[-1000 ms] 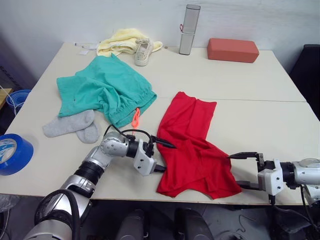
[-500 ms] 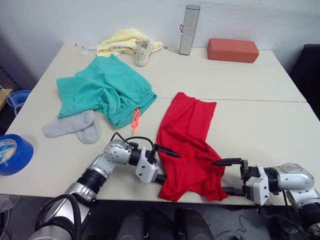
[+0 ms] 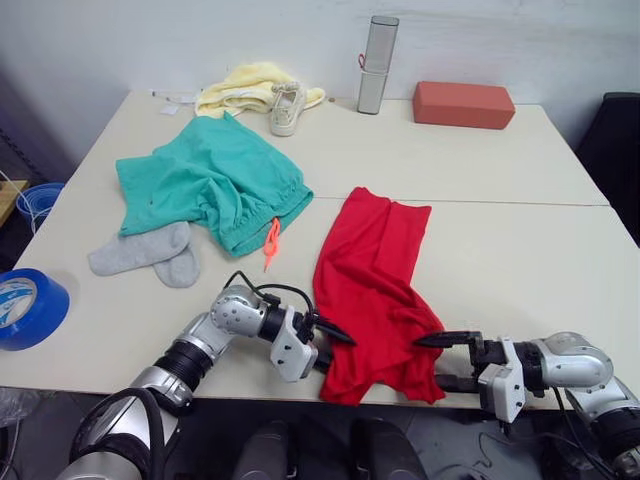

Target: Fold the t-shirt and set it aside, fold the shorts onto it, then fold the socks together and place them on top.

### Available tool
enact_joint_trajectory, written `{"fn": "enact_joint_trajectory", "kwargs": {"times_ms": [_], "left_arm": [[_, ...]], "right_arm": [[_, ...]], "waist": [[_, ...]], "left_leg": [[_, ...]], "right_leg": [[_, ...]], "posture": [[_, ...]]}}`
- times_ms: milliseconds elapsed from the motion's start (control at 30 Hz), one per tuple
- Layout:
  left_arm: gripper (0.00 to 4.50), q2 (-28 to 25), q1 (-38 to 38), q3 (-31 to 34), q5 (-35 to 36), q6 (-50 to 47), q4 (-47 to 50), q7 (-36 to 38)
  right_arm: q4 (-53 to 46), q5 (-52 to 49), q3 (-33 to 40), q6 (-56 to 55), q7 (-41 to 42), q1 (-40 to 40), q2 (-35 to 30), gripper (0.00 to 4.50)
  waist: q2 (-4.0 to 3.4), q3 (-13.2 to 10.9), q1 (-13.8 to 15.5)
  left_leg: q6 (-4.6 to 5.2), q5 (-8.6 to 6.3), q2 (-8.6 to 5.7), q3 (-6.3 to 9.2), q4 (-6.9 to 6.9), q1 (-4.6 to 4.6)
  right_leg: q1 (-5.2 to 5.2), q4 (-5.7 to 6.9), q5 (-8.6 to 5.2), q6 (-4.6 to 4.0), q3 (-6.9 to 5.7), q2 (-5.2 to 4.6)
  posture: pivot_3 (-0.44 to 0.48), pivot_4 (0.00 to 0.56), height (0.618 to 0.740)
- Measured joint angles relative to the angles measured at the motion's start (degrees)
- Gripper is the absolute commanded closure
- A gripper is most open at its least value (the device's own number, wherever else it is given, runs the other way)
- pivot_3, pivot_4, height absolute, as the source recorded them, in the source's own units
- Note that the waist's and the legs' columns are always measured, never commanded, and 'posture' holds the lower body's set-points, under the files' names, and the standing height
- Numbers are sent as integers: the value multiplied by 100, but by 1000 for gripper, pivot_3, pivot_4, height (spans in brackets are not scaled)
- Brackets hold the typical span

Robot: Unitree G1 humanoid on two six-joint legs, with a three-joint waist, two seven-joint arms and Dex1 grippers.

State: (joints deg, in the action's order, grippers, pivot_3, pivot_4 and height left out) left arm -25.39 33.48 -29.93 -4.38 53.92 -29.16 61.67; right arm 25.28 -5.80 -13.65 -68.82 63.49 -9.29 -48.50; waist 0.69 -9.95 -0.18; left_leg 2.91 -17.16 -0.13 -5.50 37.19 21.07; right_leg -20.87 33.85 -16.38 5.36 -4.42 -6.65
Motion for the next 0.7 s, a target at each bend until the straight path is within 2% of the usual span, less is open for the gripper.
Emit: {"fn": "enact_joint_trajectory", "kwargs": {"times_ms": [100,200,267,433,533,700], "left_arm": [[4416,9,77,-14,-108,-10,-7,-100],[4500,8,80,-22,-155,-32,-3,-122],[4500,-49,-12,-13,-108,-120,114,-114],[4500,-446,-435,91,560,-403,620,100],[4500,-906,-1005,145,1219,-822,1252,456],[4500,-1433,-1771,290,1843,-1516,2307,734]], "right_arm": [[3,174,-115,1,-139,-4,0,3360],[8,311,-194,15,-261,-4,0,4429],[-32,355,-210,44,-357,-16,0,4488],[-392,150,-249,445,-418,118,-123,4488],[-986,-329,-307,738,-338,463,-492,4488],[-1960,-1032,-333,1199,-141,1013,-945,4488]], "waist": [[-39,25,-16],[-71,42,-21],[-82,47,-29],[-88,41,-137],[-92,33,-155],[-82,-3,-100]], "left_leg": [[1,-1,0,0,-11,-35],[1,-1,1,-1,-21,-51],[1,-1,3,-2,-23,-51],[-10,-6,7,0,-30,-31],[-28,27,10,0,-25,31],[-12,-3,9,8,-14,33]], "right_leg": [[30,-5,-3,-4,4,0],[39,-5,-9,-11,6,0],[34,-2,-10,-11,6,1],[5,10,-31,-20,1,1],[-65,41,-47,-32,-2,2],[-62,57,-61,-38,-7,1]], "posture": [[0,150,740],[0,150,740],[0,150,740],[0,150,740],[0,150,740],[0,150,740]]}}
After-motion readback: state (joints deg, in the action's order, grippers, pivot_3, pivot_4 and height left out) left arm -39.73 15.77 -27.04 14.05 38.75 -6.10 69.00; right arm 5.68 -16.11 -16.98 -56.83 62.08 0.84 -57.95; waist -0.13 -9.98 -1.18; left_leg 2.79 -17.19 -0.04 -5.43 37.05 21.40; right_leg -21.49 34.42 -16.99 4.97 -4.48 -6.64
